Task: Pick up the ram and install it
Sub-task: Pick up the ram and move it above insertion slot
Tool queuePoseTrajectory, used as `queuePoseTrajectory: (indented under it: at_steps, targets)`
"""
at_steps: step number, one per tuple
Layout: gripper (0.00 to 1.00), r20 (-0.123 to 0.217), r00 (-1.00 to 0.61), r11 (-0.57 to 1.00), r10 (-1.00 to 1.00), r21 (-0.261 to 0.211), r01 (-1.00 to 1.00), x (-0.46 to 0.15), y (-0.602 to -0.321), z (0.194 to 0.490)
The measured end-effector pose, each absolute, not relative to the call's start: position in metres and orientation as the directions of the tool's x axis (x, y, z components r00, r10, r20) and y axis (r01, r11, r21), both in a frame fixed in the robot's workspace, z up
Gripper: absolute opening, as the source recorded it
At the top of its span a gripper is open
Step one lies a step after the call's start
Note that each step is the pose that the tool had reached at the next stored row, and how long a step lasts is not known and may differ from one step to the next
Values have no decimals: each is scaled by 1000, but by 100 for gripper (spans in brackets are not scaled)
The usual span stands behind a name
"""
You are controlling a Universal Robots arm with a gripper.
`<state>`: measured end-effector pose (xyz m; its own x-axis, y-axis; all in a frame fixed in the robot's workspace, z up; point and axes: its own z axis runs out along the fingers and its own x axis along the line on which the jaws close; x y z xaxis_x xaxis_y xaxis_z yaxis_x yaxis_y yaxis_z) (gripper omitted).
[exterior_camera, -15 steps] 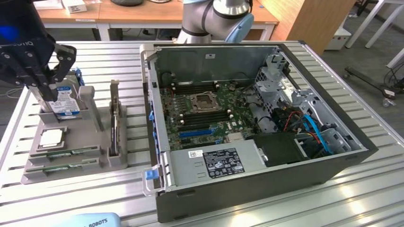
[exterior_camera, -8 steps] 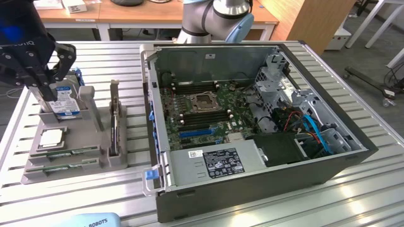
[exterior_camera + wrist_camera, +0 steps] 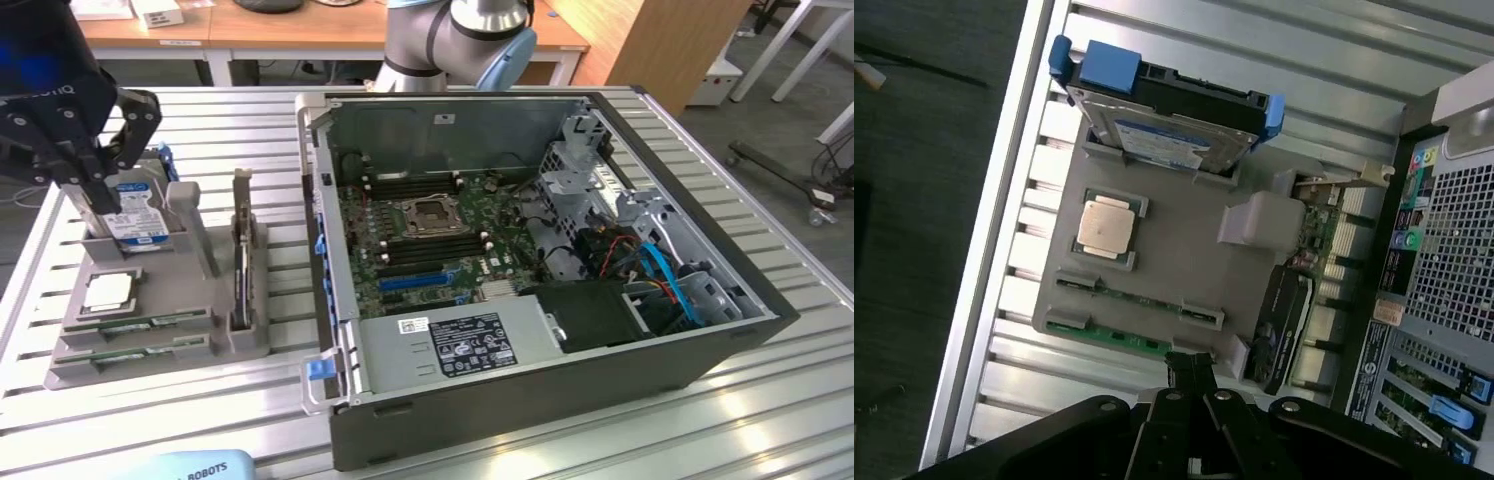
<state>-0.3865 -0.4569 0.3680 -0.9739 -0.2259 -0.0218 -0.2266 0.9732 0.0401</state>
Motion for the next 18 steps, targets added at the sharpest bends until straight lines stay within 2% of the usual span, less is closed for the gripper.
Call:
queuePoseTrajectory:
  at_steps: [18]
  targets:
    - [10,-22,-889,888,-457,40,-458,-386,-457,367]
